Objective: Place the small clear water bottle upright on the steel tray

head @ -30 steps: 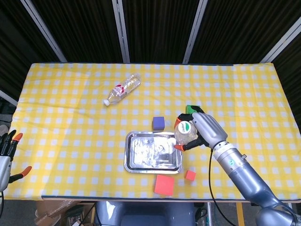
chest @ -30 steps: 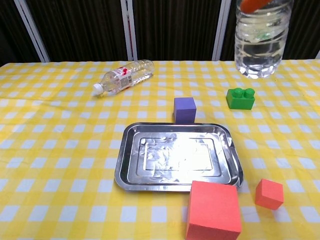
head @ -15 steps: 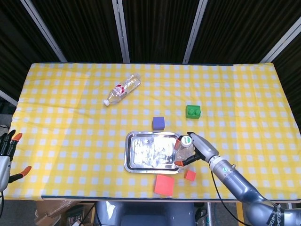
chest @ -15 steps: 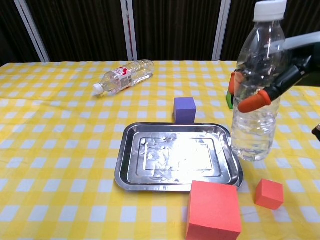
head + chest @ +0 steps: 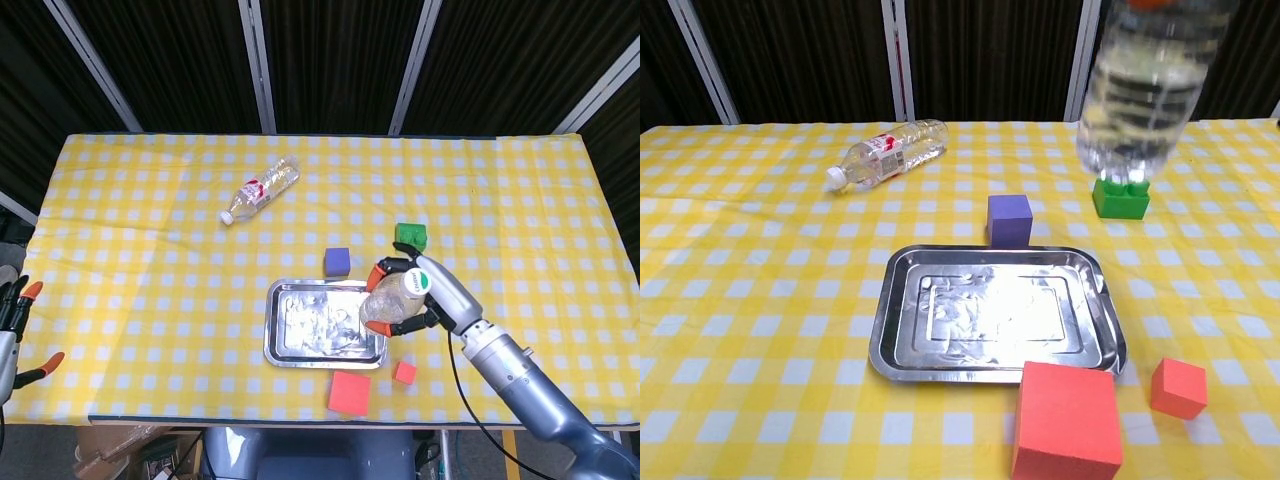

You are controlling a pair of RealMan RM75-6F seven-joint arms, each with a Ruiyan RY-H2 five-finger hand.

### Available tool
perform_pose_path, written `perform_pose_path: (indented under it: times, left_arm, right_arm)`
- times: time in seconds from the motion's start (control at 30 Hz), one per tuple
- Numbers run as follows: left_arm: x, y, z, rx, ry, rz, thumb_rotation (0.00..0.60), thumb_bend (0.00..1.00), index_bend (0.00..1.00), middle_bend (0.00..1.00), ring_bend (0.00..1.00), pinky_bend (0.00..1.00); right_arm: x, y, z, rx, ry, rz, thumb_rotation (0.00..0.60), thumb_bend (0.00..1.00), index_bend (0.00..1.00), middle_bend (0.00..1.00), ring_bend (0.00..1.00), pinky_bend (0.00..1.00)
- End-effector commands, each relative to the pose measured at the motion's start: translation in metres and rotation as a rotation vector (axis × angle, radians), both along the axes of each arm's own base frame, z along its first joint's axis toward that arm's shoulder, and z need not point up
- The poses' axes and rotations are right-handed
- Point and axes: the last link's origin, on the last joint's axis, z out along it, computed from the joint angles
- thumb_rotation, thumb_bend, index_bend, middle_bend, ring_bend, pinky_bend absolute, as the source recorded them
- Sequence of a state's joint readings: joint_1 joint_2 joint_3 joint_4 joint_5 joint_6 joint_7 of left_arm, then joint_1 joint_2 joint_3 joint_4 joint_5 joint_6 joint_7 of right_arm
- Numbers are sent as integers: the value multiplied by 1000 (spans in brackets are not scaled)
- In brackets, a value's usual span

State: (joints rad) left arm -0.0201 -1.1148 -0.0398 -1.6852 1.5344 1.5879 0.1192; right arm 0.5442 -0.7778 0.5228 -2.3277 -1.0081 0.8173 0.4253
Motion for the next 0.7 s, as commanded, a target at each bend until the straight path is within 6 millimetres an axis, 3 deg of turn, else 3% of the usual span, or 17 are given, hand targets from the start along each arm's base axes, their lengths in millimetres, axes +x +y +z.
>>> perform_pose_path:
  times: [0.03,0.3,0.6,0.7]
  left_arm:
    - [0,0,1,1,-4,-2,600,133,1,0,0,0]
    - [1,-1,0,-1,-1,-1,600,133,1,0,0,0]
    - [0,1,-2,-5,10,3,600,133,1,0,0,0]
    - [0,1,-3,-6,14,6,600,133,1,0,0,0]
  right_arm:
    - [7,1,33,-75,-53,6,600,446,873,659,465,0]
    - [-25,6,13,14,-3,-94,600,497,877,671,472,0]
    - [-89,5,-46,99,91,-182,600,506,878,671,472,0]
    - [-100,9,-60,112,88,-188,600,509,877,671,472,0]
